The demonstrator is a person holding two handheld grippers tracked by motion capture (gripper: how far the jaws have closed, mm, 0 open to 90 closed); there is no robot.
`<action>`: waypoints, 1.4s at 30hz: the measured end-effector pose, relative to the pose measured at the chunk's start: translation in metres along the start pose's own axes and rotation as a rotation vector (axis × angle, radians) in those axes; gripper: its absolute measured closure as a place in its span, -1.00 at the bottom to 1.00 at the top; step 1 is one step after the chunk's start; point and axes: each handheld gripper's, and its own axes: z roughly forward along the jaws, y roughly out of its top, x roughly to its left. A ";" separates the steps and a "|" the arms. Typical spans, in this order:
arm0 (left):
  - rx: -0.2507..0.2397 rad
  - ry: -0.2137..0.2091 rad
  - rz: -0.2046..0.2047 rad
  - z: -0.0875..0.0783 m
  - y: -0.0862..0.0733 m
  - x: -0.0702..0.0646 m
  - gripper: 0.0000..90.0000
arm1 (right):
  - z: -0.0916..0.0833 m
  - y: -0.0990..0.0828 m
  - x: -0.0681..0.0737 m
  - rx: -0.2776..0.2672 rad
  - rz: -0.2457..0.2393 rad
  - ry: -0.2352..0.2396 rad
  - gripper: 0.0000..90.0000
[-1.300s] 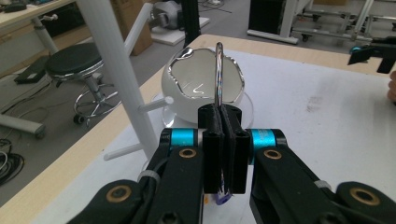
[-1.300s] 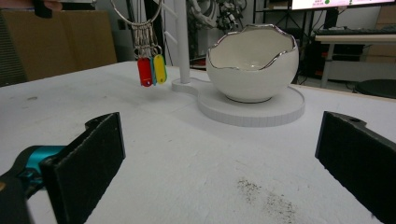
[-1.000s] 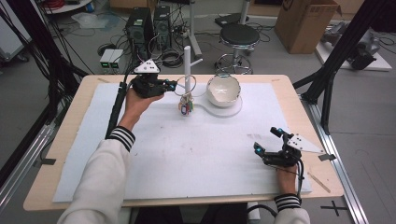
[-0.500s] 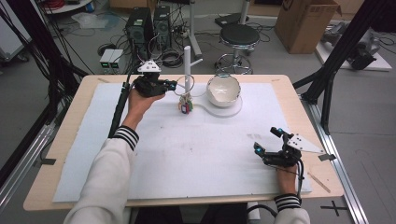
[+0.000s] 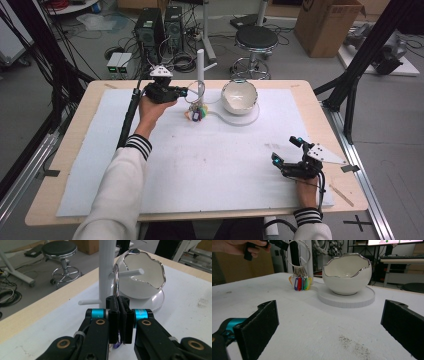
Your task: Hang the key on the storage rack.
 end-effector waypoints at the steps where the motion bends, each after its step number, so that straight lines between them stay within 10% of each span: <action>1: 0.006 0.002 0.003 0.000 0.000 0.000 0.93 | 0.000 0.000 0.000 0.001 -0.002 0.000 -0.98; 10: -0.020 0.013 -0.015 0.001 -0.001 -0.001 0.80 | 0.000 0.000 0.000 0.000 -0.001 0.000 -0.98; 15: -0.056 -0.050 -0.073 -0.006 -0.004 0.007 0.00 | 0.000 0.000 0.000 0.000 -0.001 0.001 -0.98; 20: -0.056 -0.120 -0.045 -0.019 -0.011 0.005 -0.61 | 0.000 0.000 0.000 0.002 0.003 0.001 -0.98; 24: -0.067 -0.099 0.033 -0.036 -0.019 -0.005 -0.96 | 0.000 0.000 0.000 0.000 -0.005 0.001 -0.98; 32: -0.144 -0.061 0.112 -0.088 -0.053 -0.023 -0.96 | 0.000 0.000 0.000 0.002 -0.014 -0.001 -0.98; 42: -0.240 -0.019 0.098 -0.138 -0.120 -0.041 -0.96 | 0.000 0.000 0.001 0.000 -0.015 -0.004 -0.98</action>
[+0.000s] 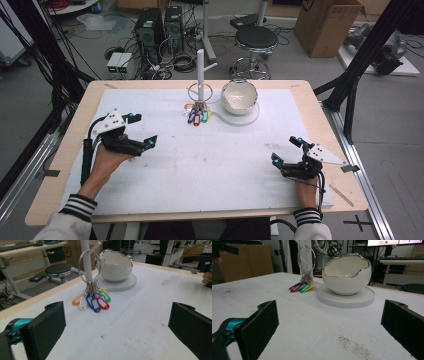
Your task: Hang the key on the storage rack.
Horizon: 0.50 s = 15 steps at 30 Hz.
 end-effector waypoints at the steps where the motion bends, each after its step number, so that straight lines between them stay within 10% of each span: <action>1: -0.008 0.008 0.008 -0.008 -0.005 -0.003 -0.96 | 0.000 0.000 0.000 -0.001 -0.002 -0.002 -0.98; 15: -0.113 0.106 -0.018 -0.059 -0.072 -0.019 -0.96 | 0.000 0.000 0.001 -0.002 -0.006 0.000 -0.98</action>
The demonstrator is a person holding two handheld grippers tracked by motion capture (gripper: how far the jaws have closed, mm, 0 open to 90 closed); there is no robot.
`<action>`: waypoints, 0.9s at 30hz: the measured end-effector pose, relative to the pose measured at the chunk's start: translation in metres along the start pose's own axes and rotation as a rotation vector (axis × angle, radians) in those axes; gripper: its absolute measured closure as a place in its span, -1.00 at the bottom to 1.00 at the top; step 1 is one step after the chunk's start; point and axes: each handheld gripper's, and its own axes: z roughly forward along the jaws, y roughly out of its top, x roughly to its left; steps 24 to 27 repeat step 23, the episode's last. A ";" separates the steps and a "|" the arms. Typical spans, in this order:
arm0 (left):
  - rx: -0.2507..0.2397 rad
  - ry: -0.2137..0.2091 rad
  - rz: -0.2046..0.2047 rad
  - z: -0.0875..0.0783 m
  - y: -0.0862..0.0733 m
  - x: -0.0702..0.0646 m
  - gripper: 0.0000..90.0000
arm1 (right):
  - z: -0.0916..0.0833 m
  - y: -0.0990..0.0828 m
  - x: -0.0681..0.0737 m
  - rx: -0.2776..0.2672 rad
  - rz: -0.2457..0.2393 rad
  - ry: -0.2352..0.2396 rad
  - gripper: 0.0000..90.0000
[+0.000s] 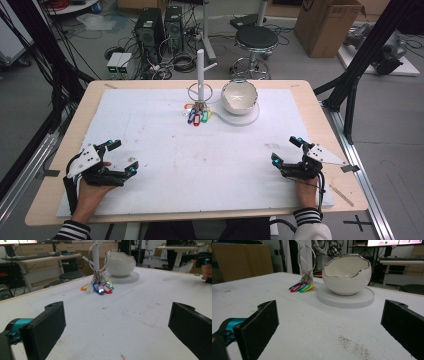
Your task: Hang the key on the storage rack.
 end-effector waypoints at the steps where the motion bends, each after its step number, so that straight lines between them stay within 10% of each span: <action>1: -0.001 0.006 0.003 -0.002 -0.003 0.001 -0.96 | 0.000 0.000 0.000 0.002 0.004 -0.002 -0.98; 27: -0.028 0.061 -0.032 -0.012 -0.012 0.006 -0.96 | -0.001 0.000 0.000 -0.004 0.001 0.001 -0.98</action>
